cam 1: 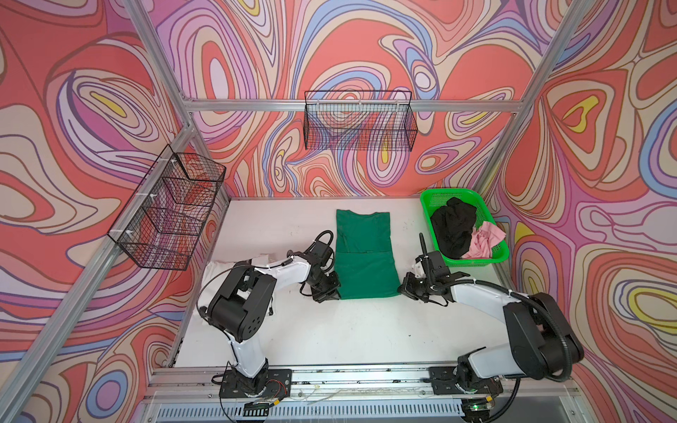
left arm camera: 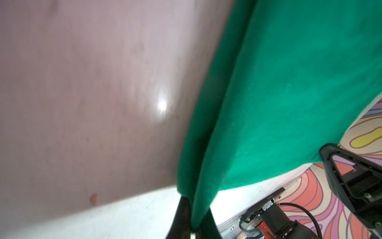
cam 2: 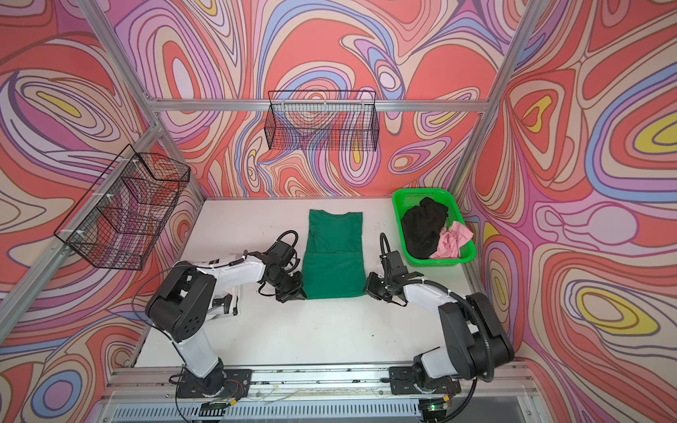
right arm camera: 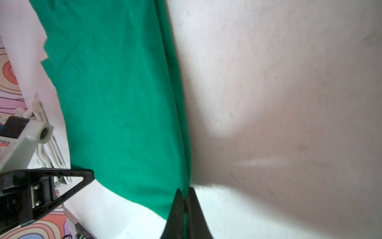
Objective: Fold and stack the t-shirts
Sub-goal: 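Lift the near edge and fold it over toward the far end with both grippers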
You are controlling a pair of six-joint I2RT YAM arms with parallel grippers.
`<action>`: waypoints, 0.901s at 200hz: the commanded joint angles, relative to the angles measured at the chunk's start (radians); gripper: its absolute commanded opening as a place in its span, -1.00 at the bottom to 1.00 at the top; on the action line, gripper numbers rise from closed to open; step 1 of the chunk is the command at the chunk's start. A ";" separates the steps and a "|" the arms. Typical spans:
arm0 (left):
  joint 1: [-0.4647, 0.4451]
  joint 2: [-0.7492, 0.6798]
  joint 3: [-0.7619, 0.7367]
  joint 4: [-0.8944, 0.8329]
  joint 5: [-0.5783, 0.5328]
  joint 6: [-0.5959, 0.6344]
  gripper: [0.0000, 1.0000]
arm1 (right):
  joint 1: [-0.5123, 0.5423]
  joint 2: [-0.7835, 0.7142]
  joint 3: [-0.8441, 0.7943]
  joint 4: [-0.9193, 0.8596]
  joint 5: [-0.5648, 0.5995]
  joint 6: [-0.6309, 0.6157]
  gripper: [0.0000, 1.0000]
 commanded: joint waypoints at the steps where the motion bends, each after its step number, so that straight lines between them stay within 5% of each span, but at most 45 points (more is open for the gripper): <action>1: -0.021 -0.077 -0.044 -0.005 -0.011 -0.049 -1.00 | 0.001 -0.064 -0.028 -0.083 0.001 0.015 -1.00; 81: -0.054 -0.333 -0.021 -0.140 -0.029 -0.103 -1.00 | 0.001 -0.256 0.076 -0.267 0.004 0.028 -1.00; 180: -0.004 -0.299 0.244 -0.258 -0.046 -0.037 -1.00 | 0.000 -0.180 0.402 -0.306 0.022 -0.002 -1.00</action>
